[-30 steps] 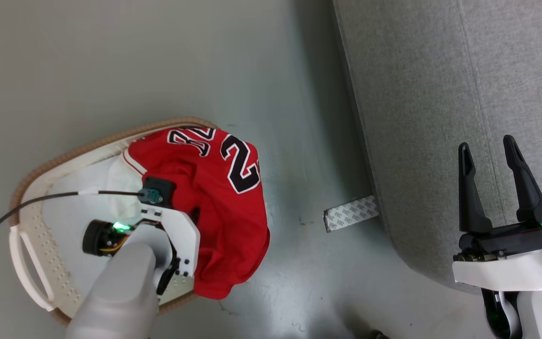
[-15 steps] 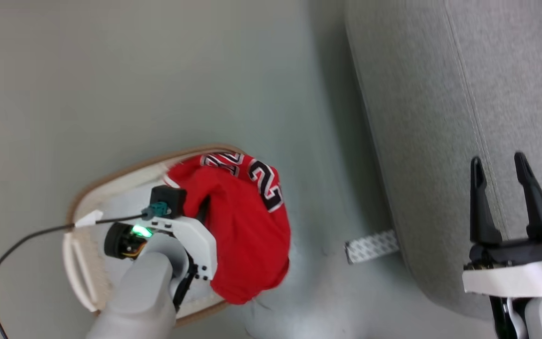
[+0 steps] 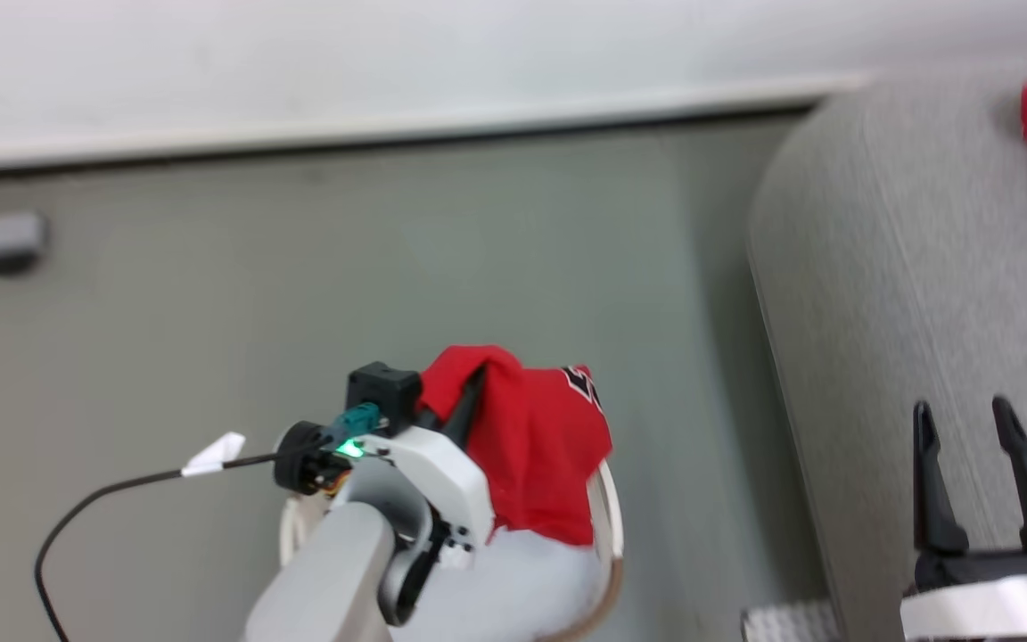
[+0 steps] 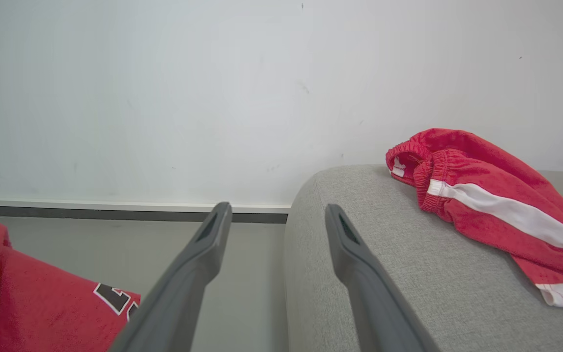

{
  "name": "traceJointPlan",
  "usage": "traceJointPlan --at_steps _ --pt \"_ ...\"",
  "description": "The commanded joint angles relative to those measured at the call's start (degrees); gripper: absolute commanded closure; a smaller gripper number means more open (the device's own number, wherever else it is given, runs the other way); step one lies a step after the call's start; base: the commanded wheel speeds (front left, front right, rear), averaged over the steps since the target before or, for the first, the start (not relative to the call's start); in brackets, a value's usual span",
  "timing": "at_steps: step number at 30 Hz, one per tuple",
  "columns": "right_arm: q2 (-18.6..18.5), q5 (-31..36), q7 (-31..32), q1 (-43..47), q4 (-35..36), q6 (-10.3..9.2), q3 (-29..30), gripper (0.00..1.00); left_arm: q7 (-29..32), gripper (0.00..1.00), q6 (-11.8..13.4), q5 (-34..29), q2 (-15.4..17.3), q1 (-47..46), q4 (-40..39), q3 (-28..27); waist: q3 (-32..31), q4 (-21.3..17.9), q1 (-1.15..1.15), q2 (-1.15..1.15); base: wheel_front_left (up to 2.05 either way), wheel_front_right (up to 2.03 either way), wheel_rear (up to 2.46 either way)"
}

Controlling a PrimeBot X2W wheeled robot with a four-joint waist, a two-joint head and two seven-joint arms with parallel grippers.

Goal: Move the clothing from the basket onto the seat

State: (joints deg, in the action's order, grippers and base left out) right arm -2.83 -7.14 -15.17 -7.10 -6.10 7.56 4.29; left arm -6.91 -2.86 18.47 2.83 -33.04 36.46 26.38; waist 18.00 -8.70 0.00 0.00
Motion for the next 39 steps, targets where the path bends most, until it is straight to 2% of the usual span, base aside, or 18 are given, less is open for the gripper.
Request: traceJointPlan --at_steps 1,12,17,25,32,39 --pt "-0.14 0.21 0.03 1.84 -0.41 -0.14 0.48 0.0 1.61 1.0 0.83 0.25 0.14 2.23 -4.22 0.44 -6.97 3.97 0.0 0.0 0.0 0.0 0.0" --pt "-0.14 1.2 0.03 5.84 -1.53 -0.15 -1.98 0.0 13.09 1.0 5.11 1.36 6.19 9.14 -29.39 -1.09 -15.62 3.47 0.0 0.0 0.0 0.0 0.0" --pt "-0.18 1.42 0.03 7.58 -1.6 -0.14 -3.31 0.0 16.68 1.0 6.12 1.74 8.5 10.33 -36.2 -1.97 -18.08 3.37 0.0 0.0 0.0 0.0 0.0" --pt "-2.52 0.1 0.03 7.49 -0.8 -0.15 -7.81 0.0 21.56 1.0 6.73 2.37 10.81 10.7 -44.25 -2.35 -19.43 3.37 0.0 0.0 0.0 0.0 0.0" --pt "-9.28 -4.12 0.04 2.86 1.53 -0.15 -18.6 0.0 23.43 1.0 6.52 2.84 11.07 12.01 -48.33 -1.05 -19.57 3.18 0.0 0.0 0.0 0.0 0.0" --pt "-16.96 -9.29 2.19 -7.98 1.86 -0.14 -34.38 0.0 23.78 1.0 5.87 3.53 10.11 12.4 -48.53 0.71 -18.88 2.28 0.0 0.0 0.0 0.0 0.0"
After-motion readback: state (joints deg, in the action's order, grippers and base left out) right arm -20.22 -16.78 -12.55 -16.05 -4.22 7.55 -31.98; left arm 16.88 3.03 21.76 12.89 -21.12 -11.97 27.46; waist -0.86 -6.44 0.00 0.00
